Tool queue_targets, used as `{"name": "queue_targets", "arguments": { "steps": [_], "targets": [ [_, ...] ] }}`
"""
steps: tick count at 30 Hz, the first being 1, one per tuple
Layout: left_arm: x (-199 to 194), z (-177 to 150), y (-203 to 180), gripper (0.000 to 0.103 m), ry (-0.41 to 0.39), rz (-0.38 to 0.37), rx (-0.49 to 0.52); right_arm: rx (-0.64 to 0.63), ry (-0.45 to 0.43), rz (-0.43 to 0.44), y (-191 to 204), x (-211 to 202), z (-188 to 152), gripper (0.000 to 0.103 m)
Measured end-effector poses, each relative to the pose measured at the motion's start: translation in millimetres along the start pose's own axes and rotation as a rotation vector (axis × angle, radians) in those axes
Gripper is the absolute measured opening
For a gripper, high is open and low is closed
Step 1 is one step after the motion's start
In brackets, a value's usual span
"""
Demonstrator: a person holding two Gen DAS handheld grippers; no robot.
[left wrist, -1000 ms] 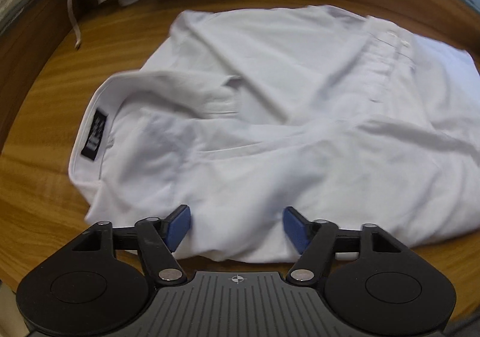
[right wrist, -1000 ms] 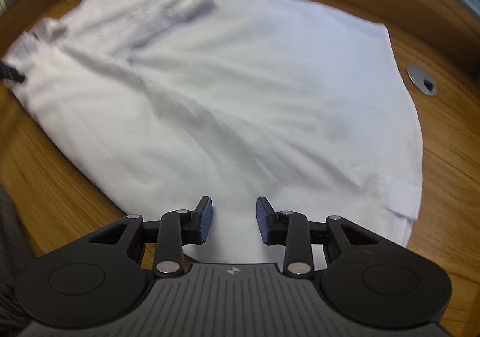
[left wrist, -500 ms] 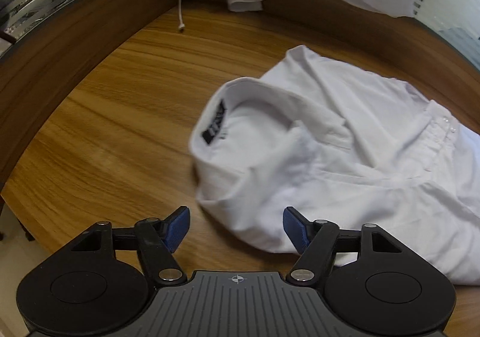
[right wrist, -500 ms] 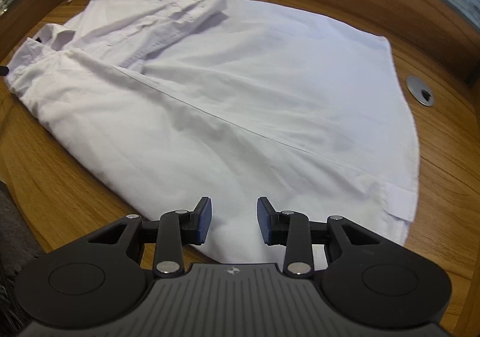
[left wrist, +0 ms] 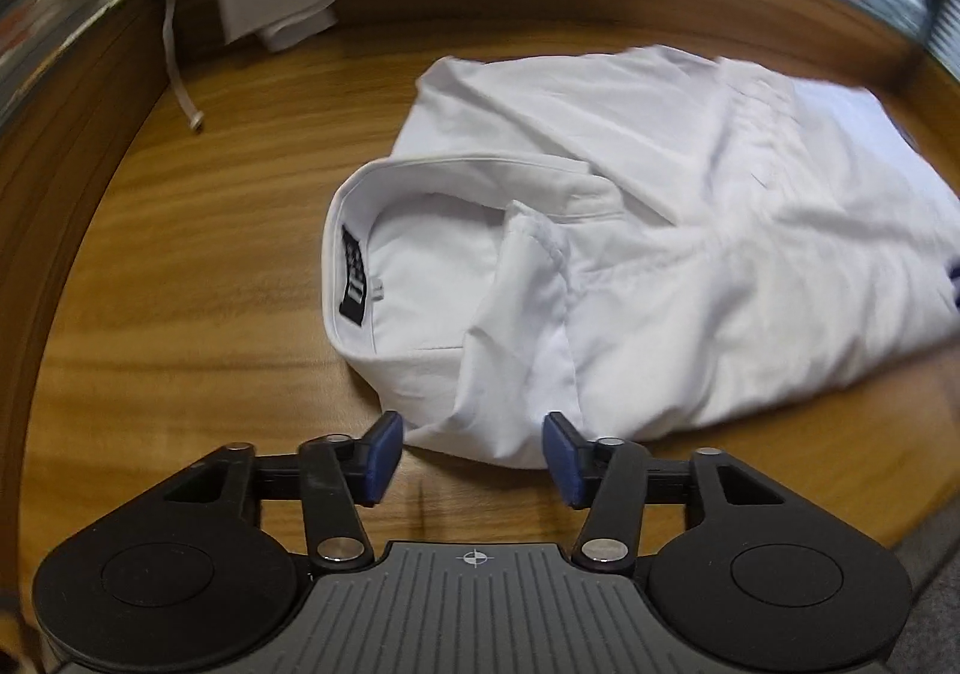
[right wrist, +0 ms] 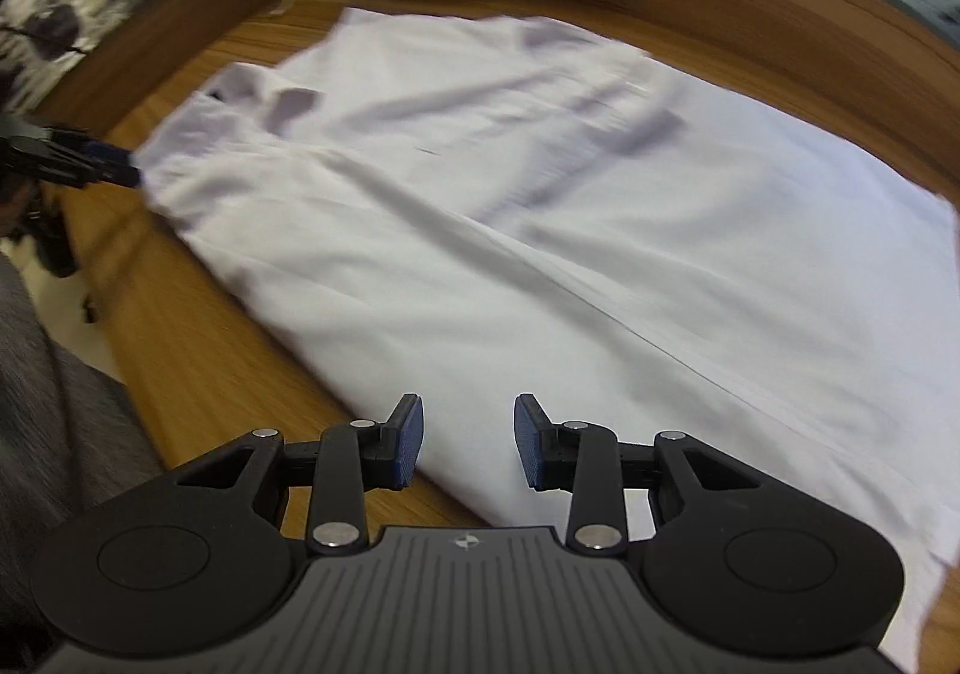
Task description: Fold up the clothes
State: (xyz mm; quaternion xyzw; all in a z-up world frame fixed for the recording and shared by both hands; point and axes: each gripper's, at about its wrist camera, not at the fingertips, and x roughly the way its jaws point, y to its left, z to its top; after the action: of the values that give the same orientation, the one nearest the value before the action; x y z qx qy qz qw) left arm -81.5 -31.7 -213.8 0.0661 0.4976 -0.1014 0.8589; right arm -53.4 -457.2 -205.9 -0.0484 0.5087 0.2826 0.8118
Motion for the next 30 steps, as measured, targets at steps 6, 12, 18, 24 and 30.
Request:
{"name": "queue_targets", "arguments": {
  "steps": [6,12,18,24,30],
  "targets": [
    [4.1,-8.3,7.1,0.058,0.032,-0.107,0.194,-0.111,-0.034,0.033,57.5,34.4,36.8,0.039],
    [6.7,-11.4,8.1,0.058,0.015,-0.153,0.456,-0.189,-0.016,0.040,102.0,76.0,49.9,0.042],
    [19.5,1.5,15.0,0.058,0.024,-0.269,0.546,-0.165,-0.012,-0.015,115.0,97.9,54.1,0.043],
    [34.9,2.5,21.2,0.047,0.049,-0.393,0.571,-0.115,-0.005,-0.058,122.0,108.0,58.7,0.047],
    [48.6,10.7,52.5,0.025,0.095,-0.500,0.375,-0.104,0.004,-0.084,128.7,113.0,57.6,0.051]
  ]
}}
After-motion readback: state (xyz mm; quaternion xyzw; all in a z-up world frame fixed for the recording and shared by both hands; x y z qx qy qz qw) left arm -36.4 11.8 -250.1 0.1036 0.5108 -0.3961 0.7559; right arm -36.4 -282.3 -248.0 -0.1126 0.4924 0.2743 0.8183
